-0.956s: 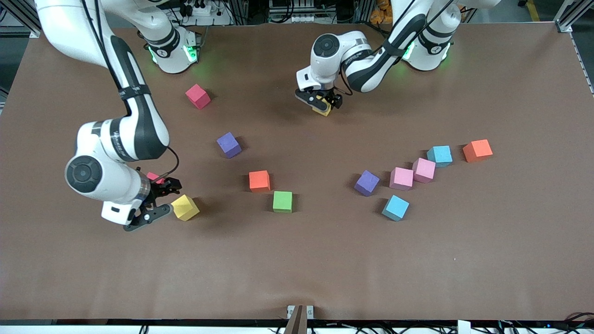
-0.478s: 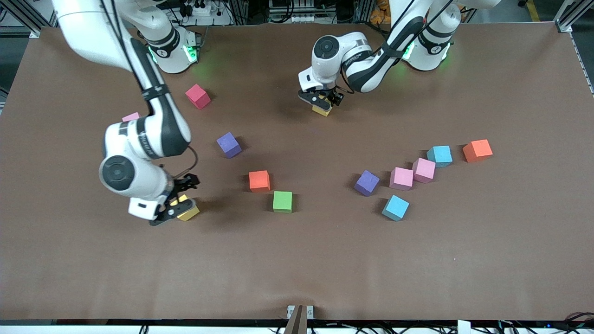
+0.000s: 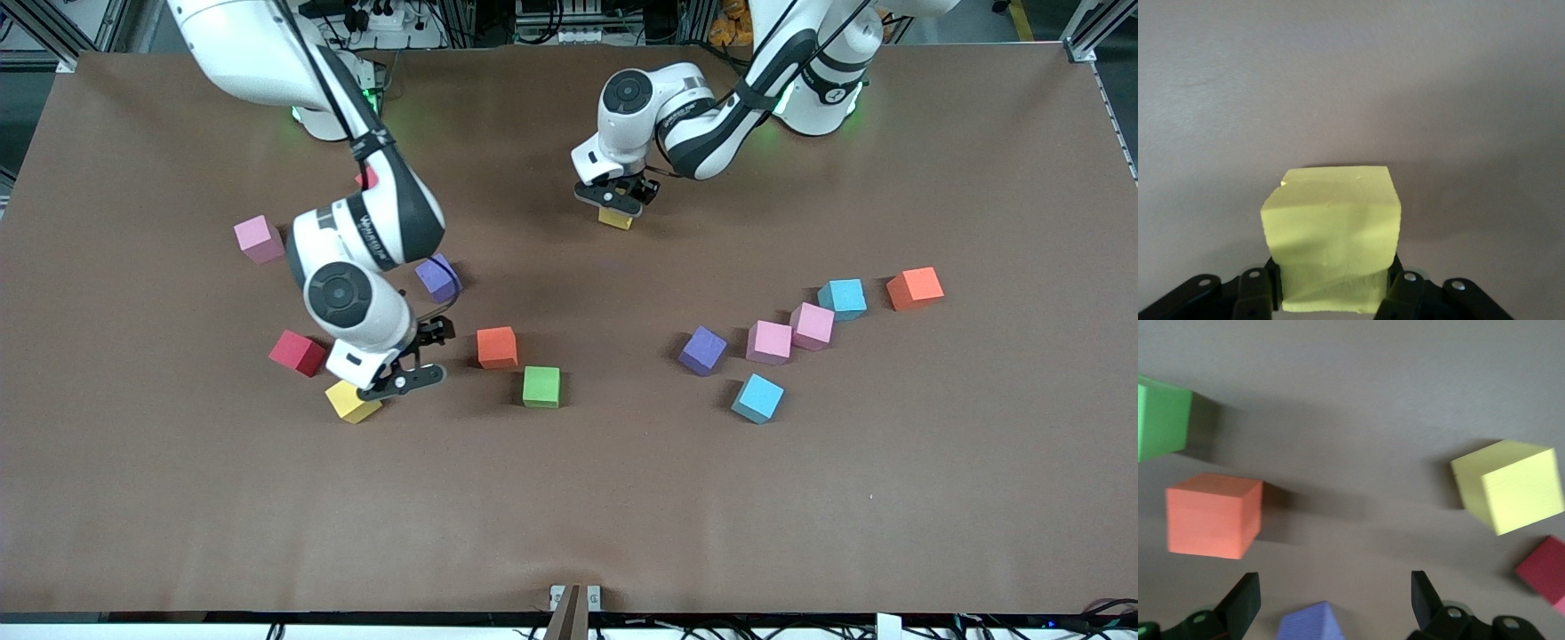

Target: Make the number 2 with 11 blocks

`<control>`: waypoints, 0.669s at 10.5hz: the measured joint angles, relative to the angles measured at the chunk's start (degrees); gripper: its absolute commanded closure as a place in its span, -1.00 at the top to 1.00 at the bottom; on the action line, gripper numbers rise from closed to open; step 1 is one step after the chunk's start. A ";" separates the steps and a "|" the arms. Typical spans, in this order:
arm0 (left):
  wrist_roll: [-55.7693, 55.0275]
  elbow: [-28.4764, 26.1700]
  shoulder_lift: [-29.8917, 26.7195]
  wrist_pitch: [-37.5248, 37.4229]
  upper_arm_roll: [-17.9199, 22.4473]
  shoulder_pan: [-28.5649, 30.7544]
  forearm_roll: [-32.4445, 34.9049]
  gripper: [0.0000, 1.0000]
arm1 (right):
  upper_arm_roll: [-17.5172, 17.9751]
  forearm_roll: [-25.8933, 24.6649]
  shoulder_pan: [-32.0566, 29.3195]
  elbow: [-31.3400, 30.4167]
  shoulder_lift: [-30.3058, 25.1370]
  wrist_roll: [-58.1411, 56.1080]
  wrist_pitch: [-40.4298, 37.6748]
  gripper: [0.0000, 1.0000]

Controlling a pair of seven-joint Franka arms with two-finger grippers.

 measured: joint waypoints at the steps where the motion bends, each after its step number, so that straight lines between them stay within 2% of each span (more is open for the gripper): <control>1: -4.87 0.00 -0.60 0.00 -0.21 -0.18 0.01 -0.56 | 0.04 0.00 1.86 -0.12 0.39 3.88 0.93 1.00; 4: -15.78 0.12 -0.78 0.01 -0.49 -3.03 0.01 -0.56 | 0.12 1.07 6.51 -0.43 3.36 14.25 5.64 1.00; 7: -21.40 1.52 -0.14 0.03 -0.51 -6.09 -0.07 -0.53 | 0.12 1.94 8.03 -0.51 6.38 18.00 10.55 1.00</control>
